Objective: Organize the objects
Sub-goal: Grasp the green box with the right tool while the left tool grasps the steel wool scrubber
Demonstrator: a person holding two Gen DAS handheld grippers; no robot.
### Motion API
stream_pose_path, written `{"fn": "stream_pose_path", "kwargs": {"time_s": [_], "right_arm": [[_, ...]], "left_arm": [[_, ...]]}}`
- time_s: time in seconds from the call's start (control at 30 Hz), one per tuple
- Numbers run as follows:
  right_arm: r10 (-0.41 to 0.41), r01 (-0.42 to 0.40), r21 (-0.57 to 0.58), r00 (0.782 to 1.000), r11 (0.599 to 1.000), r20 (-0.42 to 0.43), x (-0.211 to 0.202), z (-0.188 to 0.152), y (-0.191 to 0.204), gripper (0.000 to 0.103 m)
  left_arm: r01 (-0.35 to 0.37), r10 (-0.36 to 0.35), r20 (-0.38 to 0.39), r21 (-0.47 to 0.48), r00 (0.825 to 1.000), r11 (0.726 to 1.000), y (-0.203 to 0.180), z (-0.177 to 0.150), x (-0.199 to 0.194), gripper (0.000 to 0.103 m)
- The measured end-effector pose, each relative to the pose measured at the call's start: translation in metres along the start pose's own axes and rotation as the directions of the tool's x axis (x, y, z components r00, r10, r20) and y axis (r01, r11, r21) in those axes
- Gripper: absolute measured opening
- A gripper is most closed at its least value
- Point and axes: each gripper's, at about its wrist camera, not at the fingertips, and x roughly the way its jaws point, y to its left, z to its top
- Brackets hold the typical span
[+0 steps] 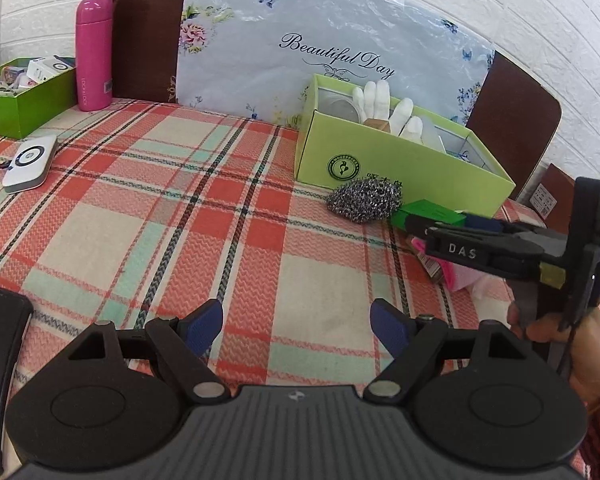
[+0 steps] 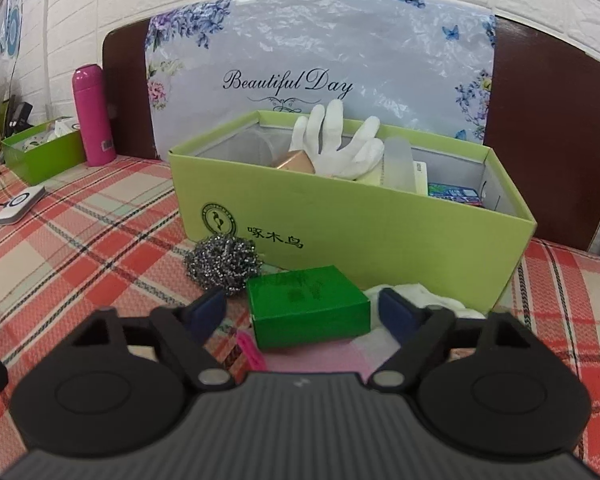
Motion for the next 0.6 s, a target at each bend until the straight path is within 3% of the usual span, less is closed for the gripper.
{"fn": "stream_pose_path", "kwargs": {"time_s": [0.2,0.43,0.6], "right_arm": [[-0.004,0.004,0.001,0.998,1.0,0.068,-0.046,-0.022,0.005,0.063],[0.033,-0.035,0.038,0.998,0.999,0.056,-0.101,-0.07,0.005,0.062],[0.035,-0.037,0.029,0.999,0.999,0.035,-0.127,-0.09,0.009,0.061]], "left_arm": [[0.028,-0.028,0.016,0.0,0.999,1.0,-0.015,0.024,0.025,0.084],[0.054,-0.053,-0.013,0.082,0.998,0.995,-0.056,0.054,0.084,0.084],[0.048,-0.048,-0.007,-0.01,0.999,0.999,-0.065,0.074,0.115,0.084]]}}
